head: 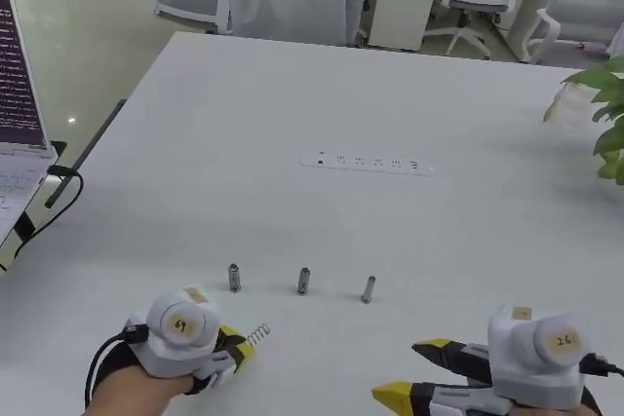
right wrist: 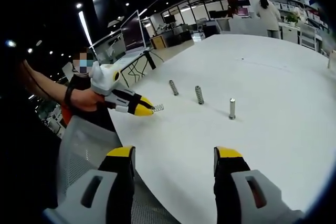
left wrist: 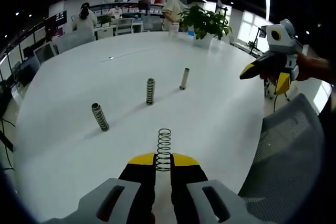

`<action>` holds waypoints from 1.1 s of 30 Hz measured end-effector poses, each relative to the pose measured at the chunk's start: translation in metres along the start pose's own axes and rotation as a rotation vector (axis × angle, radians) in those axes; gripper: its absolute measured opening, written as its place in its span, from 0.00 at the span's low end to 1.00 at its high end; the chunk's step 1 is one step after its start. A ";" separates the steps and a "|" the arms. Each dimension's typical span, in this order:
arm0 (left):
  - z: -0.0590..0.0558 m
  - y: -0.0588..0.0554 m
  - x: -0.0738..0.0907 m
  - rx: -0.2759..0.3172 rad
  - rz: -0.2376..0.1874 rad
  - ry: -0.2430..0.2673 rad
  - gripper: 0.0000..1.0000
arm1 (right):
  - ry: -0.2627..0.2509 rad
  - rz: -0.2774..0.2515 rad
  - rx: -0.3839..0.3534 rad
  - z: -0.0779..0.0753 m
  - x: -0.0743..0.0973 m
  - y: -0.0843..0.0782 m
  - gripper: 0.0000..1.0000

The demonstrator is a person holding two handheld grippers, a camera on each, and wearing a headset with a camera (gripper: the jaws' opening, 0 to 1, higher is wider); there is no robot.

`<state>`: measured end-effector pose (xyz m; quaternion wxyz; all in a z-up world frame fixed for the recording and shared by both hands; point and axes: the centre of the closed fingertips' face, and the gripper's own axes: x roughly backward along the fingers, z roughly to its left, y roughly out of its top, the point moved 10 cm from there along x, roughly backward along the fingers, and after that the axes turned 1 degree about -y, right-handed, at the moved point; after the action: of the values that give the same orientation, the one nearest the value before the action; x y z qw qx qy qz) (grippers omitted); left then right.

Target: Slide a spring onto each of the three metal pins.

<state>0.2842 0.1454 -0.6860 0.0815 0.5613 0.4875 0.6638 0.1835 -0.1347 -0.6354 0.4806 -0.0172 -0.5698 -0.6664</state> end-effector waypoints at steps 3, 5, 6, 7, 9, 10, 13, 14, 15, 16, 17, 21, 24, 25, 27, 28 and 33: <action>-0.005 0.001 0.003 -0.015 -0.004 -0.010 0.02 | 0.013 0.005 0.003 0.003 -0.004 0.000 0.58; -0.008 0.002 0.005 -0.027 -0.008 -0.013 0.02 | 0.020 0.009 0.006 0.003 -0.006 0.001 0.58; -0.009 0.004 0.006 -0.036 -0.011 -0.013 0.02 | 0.025 0.011 0.007 0.003 -0.007 0.001 0.58; -0.010 0.005 0.007 -0.040 -0.013 -0.015 0.02 | 0.028 0.013 0.008 0.003 -0.008 0.001 0.58; -0.012 0.007 0.008 -0.052 -0.017 -0.019 0.02 | 0.035 0.015 0.009 0.004 -0.010 0.002 0.58; -0.013 0.008 0.009 -0.057 -0.020 -0.020 0.02 | 0.036 0.015 0.010 0.004 -0.010 0.002 0.57; -0.017 0.015 0.012 -0.075 -0.033 -0.030 0.02 | 0.047 0.016 0.013 0.005 -0.013 0.003 0.57; -0.018 0.016 0.012 -0.076 -0.035 -0.032 0.02 | 0.050 0.016 0.013 0.005 -0.014 0.004 0.56; -0.018 0.017 0.012 -0.078 -0.039 -0.034 0.02 | 0.052 0.015 0.014 0.005 -0.015 0.005 0.56; -0.019 0.019 0.013 -0.082 -0.043 -0.036 0.02 | 0.055 0.015 0.015 0.005 -0.016 0.006 0.56; -0.022 0.023 0.013 -0.092 -0.051 -0.042 0.02 | 0.058 0.015 0.017 0.006 -0.016 0.007 0.56; -0.027 0.031 0.015 -0.116 -0.066 -0.055 0.02 | 0.067 0.014 0.027 0.006 -0.021 0.013 0.54; -0.031 0.036 0.015 -0.131 -0.078 -0.063 0.02 | 0.076 0.011 0.036 0.006 -0.025 0.018 0.54; -0.033 0.039 0.016 -0.136 -0.082 -0.067 0.02 | 0.080 0.011 0.040 0.008 -0.026 0.021 0.53; -0.035 0.041 0.016 -0.146 -0.088 -0.071 0.02 | 0.084 0.007 0.047 0.007 -0.029 0.025 0.52; -0.037 0.043 0.017 -0.153 -0.092 -0.075 0.02 | 0.088 0.006 0.050 0.007 -0.030 0.026 0.51; -0.043 0.048 0.017 -0.171 -0.104 -0.088 0.02 | 0.109 -0.001 0.072 0.009 -0.038 0.037 0.48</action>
<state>0.2639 0.1083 -0.6347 0.1848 0.5550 0.4537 0.6723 0.2237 -0.0999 -0.6262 0.5109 0.0367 -0.5664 -0.6457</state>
